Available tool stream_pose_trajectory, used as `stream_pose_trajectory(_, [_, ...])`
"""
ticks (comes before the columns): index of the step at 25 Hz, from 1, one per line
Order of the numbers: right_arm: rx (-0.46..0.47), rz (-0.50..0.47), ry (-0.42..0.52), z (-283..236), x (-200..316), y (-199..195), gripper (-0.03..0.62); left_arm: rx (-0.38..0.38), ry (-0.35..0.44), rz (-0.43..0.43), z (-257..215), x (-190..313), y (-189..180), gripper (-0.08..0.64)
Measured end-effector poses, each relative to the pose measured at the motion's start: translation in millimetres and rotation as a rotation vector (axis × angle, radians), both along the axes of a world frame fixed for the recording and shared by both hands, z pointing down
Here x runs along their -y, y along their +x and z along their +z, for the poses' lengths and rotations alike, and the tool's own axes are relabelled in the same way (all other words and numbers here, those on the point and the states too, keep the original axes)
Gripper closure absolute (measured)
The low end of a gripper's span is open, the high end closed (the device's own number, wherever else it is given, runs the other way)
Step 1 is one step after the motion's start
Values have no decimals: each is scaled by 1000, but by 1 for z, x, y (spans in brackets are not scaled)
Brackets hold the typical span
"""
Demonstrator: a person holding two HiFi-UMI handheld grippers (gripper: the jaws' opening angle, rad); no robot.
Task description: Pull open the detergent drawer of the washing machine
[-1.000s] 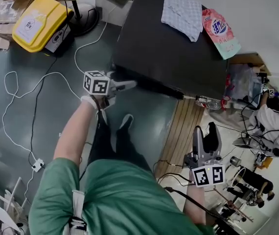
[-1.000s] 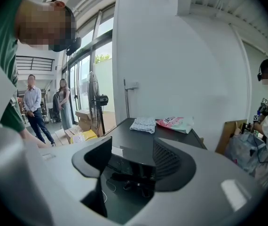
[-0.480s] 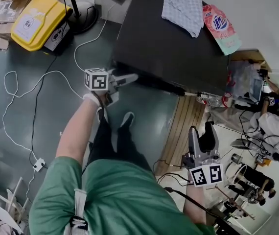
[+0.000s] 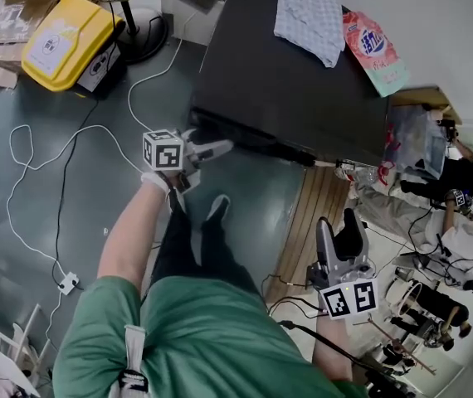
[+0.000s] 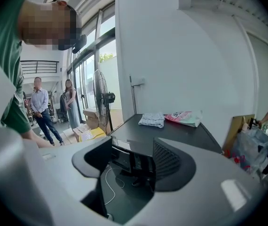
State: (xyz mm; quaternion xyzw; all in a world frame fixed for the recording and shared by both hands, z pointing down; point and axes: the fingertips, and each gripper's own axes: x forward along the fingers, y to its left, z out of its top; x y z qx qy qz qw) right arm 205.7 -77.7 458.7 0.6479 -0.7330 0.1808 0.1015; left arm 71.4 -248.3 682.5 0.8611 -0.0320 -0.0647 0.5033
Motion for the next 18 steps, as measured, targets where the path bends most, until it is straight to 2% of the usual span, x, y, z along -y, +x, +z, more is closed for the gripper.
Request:
stream_pose_trajectory(3, [10, 0, 1, 3, 3, 4, 321, 7, -4, -6, 2, -18, -4, 258])
stream_pose_trajectory(11, [26, -26, 31, -7, 6, 0, 321, 39, -17, -14, 4, -46, -15, 258])
stream_pose_trajectory(18, [30, -58, 53, -18, 4, 0, 321, 38, -43, -39, 3, -75, -25, 259])
